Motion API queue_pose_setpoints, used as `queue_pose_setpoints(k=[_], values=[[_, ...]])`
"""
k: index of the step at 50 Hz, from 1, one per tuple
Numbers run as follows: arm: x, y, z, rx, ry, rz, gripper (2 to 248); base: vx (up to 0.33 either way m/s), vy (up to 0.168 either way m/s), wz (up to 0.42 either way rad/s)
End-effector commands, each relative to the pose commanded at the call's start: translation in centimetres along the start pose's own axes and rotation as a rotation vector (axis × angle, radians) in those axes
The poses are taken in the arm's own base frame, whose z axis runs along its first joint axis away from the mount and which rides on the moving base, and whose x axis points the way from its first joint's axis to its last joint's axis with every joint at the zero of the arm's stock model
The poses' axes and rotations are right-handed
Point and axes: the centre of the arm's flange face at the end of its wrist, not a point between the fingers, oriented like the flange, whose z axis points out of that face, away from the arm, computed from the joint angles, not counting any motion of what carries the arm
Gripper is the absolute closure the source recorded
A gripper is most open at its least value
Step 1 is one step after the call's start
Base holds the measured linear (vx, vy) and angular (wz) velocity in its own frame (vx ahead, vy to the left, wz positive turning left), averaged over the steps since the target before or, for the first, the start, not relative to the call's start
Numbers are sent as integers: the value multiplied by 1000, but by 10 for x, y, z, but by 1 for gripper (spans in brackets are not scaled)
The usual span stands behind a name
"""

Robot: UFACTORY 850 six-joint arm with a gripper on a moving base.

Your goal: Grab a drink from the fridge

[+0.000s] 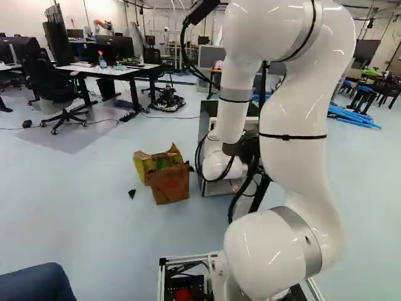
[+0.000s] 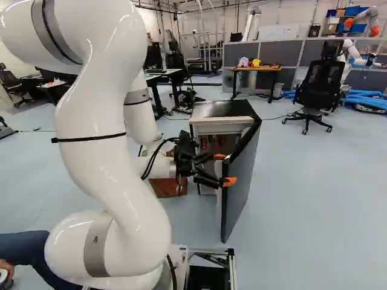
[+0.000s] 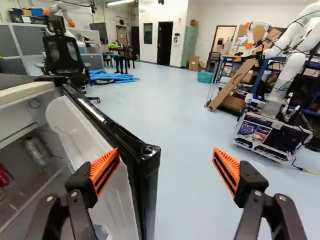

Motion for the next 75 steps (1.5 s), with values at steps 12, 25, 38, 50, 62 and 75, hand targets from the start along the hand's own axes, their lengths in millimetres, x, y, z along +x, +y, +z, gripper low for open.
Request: queue_pose_setpoints(k=[12, 25, 38, 50, 62, 75], values=[[4, -3, 23, -73, -8, 31, 3, 0, 0, 0], [10, -8, 50, -150, -9, 71, 3, 0, 0, 0], [16, -12, 79, -224, -6, 111, 3, 0, 0, 0], [21, -16, 106, -289, -2, 149, 3, 0, 0, 0], [27, -19, 134, -351, 4, 187, 3, 0, 0, 0], [33, -21, 165, -406, 14, 226, 3, 0, 0, 0]])
